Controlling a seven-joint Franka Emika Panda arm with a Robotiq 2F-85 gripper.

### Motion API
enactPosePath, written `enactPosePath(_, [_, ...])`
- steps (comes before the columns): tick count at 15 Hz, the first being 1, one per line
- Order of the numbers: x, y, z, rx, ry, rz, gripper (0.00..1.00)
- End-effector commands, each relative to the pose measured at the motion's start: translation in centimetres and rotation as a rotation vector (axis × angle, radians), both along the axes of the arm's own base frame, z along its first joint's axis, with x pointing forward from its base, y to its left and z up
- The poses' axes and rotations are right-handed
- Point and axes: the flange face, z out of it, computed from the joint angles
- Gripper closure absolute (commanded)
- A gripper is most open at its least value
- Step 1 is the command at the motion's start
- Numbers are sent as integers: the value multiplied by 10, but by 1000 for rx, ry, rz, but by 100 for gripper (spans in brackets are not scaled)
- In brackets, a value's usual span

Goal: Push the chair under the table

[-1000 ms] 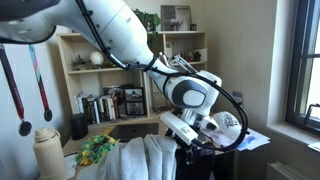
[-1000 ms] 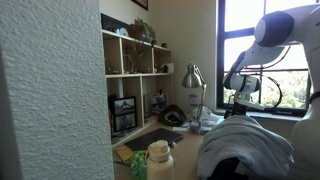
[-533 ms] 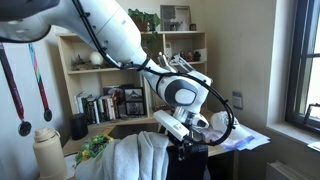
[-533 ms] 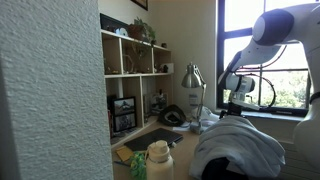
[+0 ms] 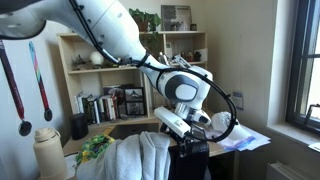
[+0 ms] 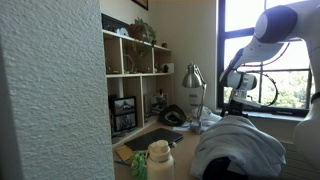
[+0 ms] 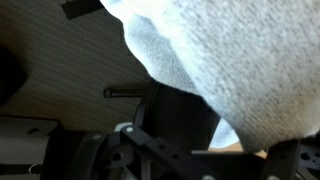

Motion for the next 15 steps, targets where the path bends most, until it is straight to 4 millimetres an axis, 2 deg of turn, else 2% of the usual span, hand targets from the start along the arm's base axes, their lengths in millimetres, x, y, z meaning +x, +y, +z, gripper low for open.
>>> enactPosePath(1, [-21, 12, 59, 19, -52, -23, 0])
enactPosePath(3, [-33, 8, 94, 17, -82, -39, 0])
enactPosePath(6, [-52, 6, 163, -9, -184, -36, 0])
enactPosePath(10, [-92, 20, 256, -145, -300, 52, 0])
enactPosePath(13, [-121, 42, 303, -210, -370, 134, 0])
enactPosePath(15, [-137, 57, 324, -229, -408, 167, 0])
